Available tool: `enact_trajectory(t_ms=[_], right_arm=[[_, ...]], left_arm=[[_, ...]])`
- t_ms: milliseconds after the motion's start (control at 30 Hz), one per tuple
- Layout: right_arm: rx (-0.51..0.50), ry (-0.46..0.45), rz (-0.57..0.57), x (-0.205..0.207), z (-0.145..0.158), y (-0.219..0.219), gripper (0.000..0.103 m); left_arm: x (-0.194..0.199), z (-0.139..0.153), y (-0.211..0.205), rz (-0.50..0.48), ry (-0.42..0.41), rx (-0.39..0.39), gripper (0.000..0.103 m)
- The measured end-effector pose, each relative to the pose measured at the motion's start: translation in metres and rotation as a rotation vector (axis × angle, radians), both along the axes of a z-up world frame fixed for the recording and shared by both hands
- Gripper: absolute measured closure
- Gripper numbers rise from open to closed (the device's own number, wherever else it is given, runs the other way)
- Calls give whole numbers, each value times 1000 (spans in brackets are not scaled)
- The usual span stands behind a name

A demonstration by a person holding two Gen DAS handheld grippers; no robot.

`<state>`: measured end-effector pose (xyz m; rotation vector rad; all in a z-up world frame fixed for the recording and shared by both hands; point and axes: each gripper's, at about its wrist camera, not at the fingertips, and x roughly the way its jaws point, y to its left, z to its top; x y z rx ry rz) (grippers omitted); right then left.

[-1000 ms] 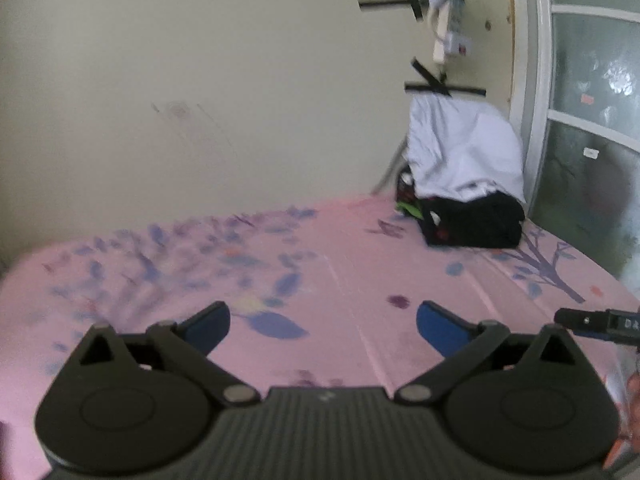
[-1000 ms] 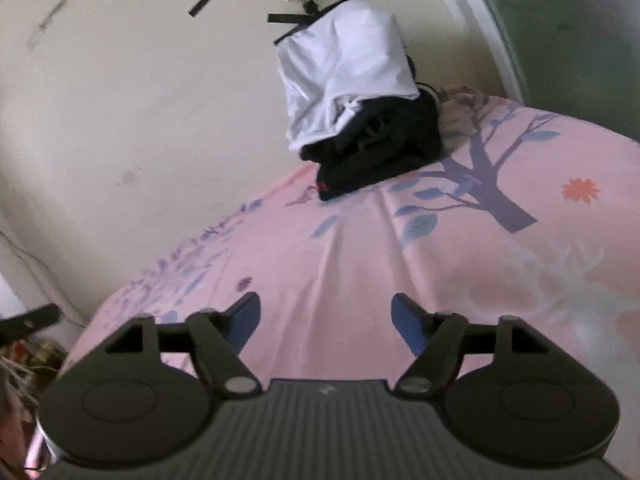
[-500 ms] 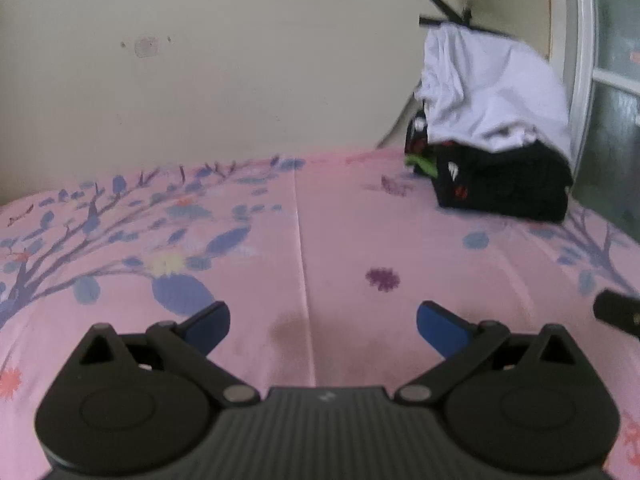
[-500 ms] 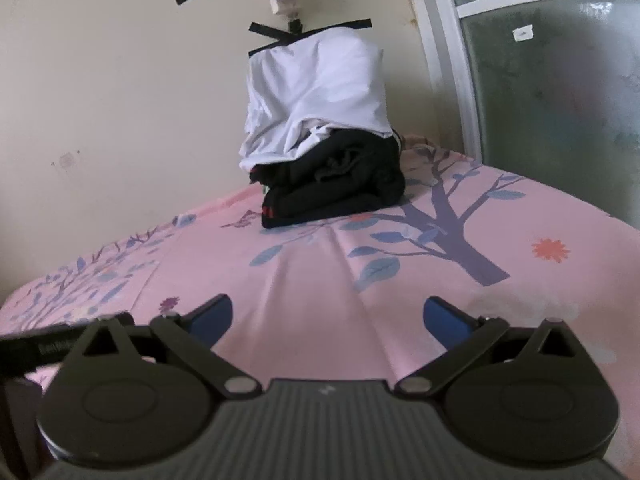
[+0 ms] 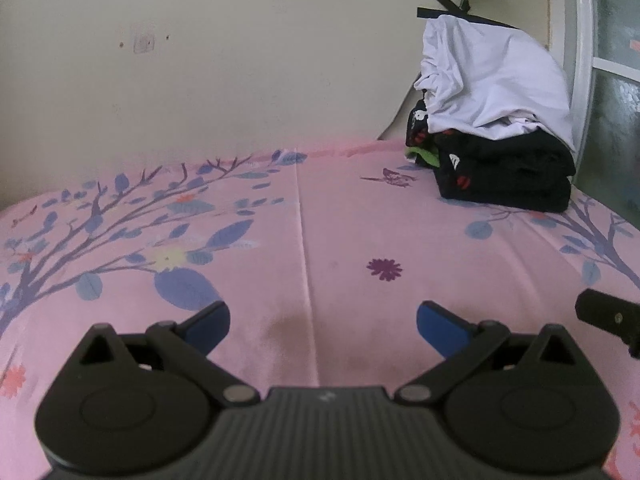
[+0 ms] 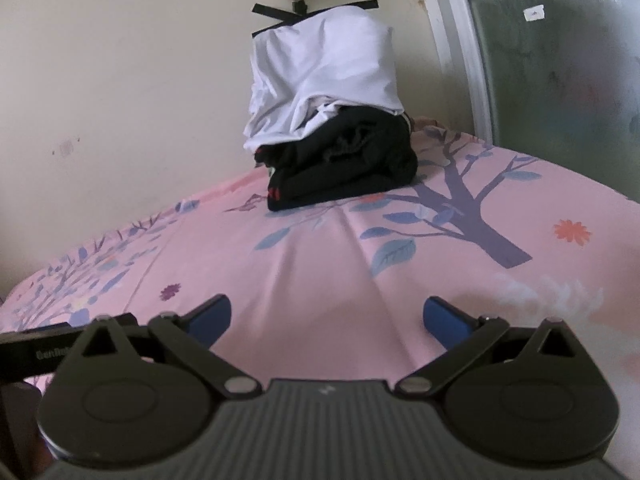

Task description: Fold small clothes

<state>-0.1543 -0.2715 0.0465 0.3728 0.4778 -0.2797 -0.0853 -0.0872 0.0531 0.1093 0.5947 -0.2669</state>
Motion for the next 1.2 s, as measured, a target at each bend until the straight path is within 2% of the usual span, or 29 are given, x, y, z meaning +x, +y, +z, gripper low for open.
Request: enact_trajectory(t_ms=[300,1200], right_arm=[[16,-5,-4,-1,0,-2,6],[25,-20,-3,-3,0,-3,6]], left_arm=[[-7,1,0,-31,-32,24,0],[-6,0,-1,-62,-6,13,0]])
